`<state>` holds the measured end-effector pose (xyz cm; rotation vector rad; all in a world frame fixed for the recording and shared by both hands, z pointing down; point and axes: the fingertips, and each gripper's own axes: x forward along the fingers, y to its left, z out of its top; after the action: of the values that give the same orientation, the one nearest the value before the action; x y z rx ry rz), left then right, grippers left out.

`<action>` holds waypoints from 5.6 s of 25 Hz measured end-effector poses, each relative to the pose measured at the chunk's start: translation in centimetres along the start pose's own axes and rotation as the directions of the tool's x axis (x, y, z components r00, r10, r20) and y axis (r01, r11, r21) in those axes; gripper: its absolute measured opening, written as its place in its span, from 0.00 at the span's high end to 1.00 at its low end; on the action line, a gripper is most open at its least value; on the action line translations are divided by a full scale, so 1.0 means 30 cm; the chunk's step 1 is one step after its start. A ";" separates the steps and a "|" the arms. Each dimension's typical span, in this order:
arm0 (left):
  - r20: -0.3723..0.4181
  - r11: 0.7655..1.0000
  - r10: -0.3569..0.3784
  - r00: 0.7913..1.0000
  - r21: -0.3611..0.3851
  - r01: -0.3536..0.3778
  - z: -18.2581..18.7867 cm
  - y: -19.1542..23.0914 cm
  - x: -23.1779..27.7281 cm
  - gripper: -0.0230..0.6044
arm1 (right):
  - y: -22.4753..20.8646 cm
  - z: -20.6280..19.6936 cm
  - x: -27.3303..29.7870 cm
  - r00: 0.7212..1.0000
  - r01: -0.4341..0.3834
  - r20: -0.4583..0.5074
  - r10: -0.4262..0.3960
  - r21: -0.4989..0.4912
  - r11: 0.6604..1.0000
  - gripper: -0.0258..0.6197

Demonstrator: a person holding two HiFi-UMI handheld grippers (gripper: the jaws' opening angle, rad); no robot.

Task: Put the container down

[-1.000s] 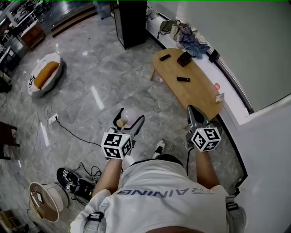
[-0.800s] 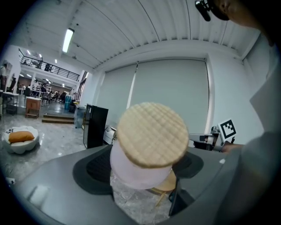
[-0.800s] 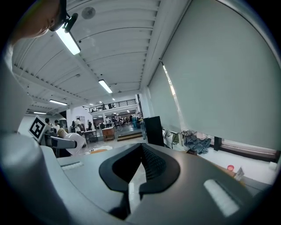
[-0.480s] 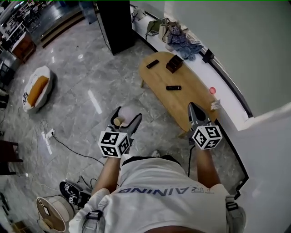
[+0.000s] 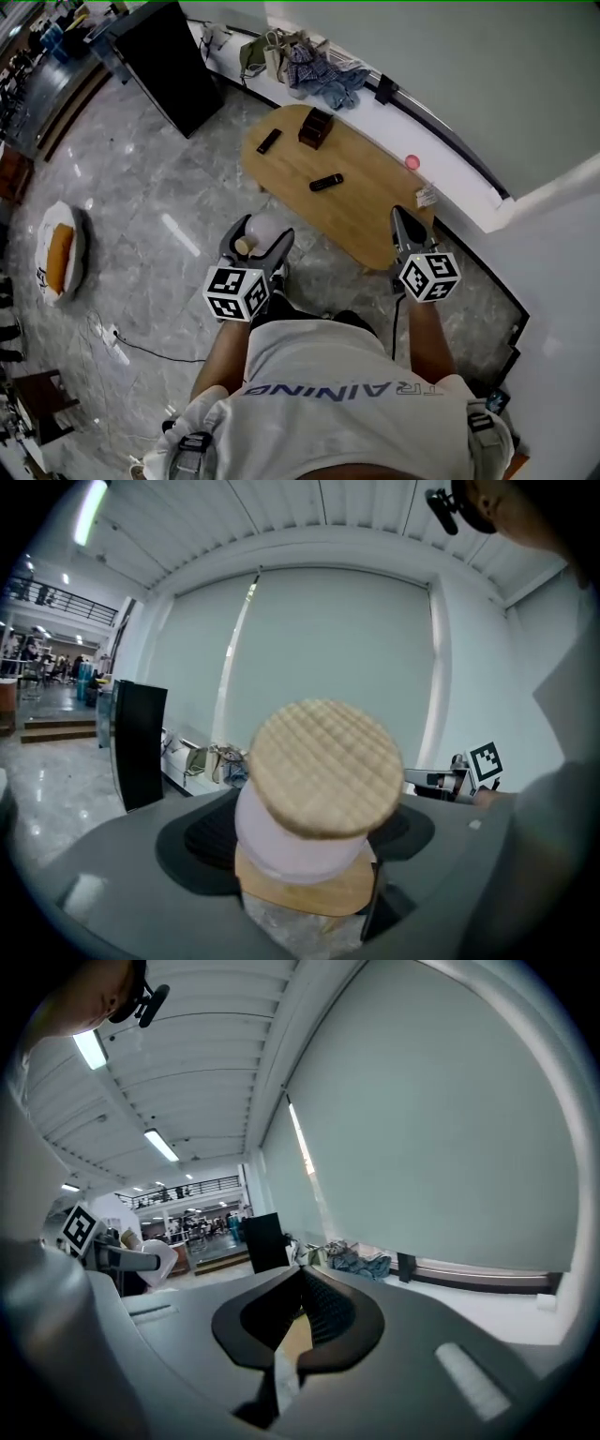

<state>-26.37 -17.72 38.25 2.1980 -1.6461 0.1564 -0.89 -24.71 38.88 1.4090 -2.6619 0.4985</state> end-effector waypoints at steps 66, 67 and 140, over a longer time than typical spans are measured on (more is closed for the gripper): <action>-0.780 0.684 -0.327 0.533 0.194 0.703 -1.548 -0.545 1.548 0.33 | -0.972 -1.079 0.052 0.811 0.585 -0.305 -0.499 0.420 0.694 0.94; -0.783 0.670 -0.318 0.535 0.213 0.711 -1.574 -0.541 1.561 0.33 | -0.975 -1.101 0.056 0.812 0.584 -0.307 -0.496 0.428 0.690 0.94; -0.015 0.814 -0.523 0.852 0.289 0.504 0.471 -0.049 0.744 0.96 | -0.130 0.356 0.094 0.822 0.535 0.225 -0.524 0.013 0.845 0.94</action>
<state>-20.18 -42.68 31.97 2.8121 -1.0405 0.1771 1.48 -32.44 30.41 2.1901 -2.2326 0.2205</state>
